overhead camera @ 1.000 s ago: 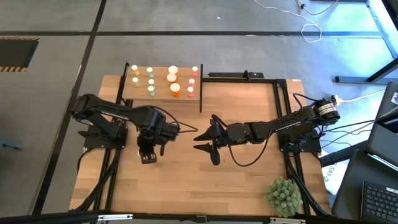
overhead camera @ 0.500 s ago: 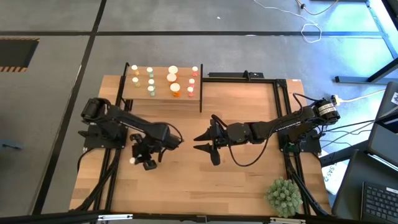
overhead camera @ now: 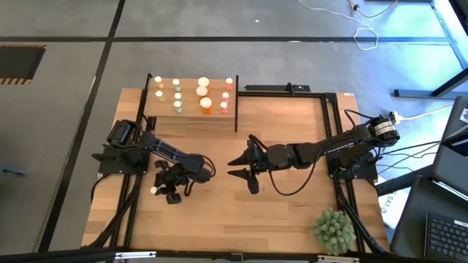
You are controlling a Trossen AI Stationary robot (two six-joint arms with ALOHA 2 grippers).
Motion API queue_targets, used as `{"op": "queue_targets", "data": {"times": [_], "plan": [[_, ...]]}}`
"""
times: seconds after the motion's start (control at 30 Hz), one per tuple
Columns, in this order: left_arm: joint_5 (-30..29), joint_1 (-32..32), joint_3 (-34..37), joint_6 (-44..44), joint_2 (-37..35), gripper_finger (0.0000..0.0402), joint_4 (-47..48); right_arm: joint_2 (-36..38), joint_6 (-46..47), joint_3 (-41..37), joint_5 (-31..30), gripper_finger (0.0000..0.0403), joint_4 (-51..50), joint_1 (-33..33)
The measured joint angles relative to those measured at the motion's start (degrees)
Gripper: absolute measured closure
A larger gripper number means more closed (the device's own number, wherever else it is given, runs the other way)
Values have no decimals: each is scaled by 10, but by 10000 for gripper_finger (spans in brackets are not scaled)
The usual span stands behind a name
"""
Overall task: Pick and place medicine bottles onto shelf by color
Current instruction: Put the yellow pill on the shelf aligned with the yellow pill on the shelf
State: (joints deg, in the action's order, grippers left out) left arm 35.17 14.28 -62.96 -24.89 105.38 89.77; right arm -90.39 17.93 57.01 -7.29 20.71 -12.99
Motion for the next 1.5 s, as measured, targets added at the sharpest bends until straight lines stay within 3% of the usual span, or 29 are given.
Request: {"op": "queue_targets", "data": {"times": [0.47, 0.87, 1.17, 1.5], "plan": [[-18, 0, 0, 12, 2, 312, -84, 0, 0, 0, 0, 247, 0, 0], [-15, 21, 0, 37, 89, 312, -93, 0, 0, 0, -1, 247, 0, 0], [-27, 39, 0, 42, 104, 312, -106, 0, 0, 0, -2, 247, 1, 0], [-29, 39, 0, 40, 104, 269, -104, 0, 0, 0, -2, 247, 0, 0]]}}
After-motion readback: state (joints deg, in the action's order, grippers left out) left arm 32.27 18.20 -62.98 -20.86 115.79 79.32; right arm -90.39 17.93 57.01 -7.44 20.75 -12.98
